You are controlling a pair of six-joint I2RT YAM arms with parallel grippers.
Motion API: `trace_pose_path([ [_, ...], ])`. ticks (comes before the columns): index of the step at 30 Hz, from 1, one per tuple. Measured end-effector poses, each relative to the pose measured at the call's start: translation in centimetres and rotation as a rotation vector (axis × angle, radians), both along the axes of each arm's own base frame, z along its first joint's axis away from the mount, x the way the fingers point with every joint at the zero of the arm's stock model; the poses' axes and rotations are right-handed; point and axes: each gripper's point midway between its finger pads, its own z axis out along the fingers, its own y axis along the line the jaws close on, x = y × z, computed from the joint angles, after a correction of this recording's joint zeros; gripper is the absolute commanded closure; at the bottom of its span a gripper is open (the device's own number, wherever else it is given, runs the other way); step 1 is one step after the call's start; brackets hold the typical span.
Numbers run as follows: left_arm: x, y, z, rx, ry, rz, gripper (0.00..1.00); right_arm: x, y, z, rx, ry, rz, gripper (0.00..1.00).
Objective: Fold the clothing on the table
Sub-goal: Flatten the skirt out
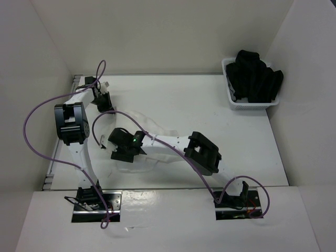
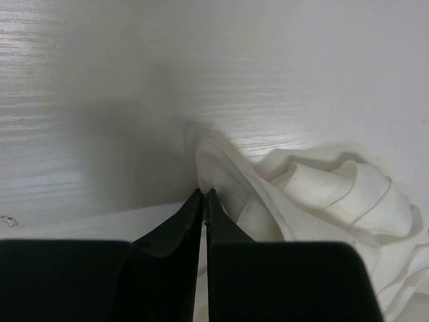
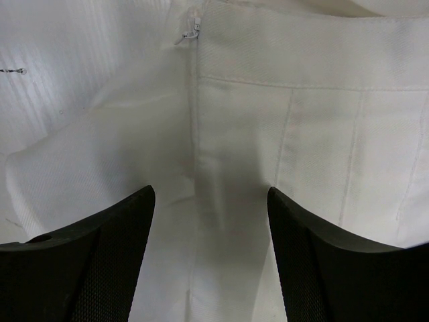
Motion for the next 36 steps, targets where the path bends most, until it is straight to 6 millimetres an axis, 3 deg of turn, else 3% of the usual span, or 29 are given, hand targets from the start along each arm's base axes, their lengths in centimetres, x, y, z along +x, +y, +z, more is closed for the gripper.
trace_pose_path([
  [14,-0.4,-0.2,0.0,0.001,0.005,-0.006,0.91,0.8,-1.2,-1.7,-0.027,-0.020,-0.029,0.43],
  [22,-0.6,-0.2,0.0,0.000,0.007,-0.007,0.91,3.2,-2.1,-1.5,-0.021,-0.041,-0.078,0.71],
  [28,-0.6,-0.2,0.0,0.006,0.002,-0.023,0.91,3.7,-2.5,-1.5,-0.024,-0.048,-0.090,0.94],
  [31,-0.6,-0.2,0.0,0.006,0.002,-0.023,0.91,3.7,-2.5,-1.5,-0.025,-0.048,-0.090,1.00],
  [36,-0.6,-0.2,0.0,0.007,0.001,-0.026,0.91,4.0,-2.4,-1.0,-0.020,-0.042,-0.097,1.00],
])
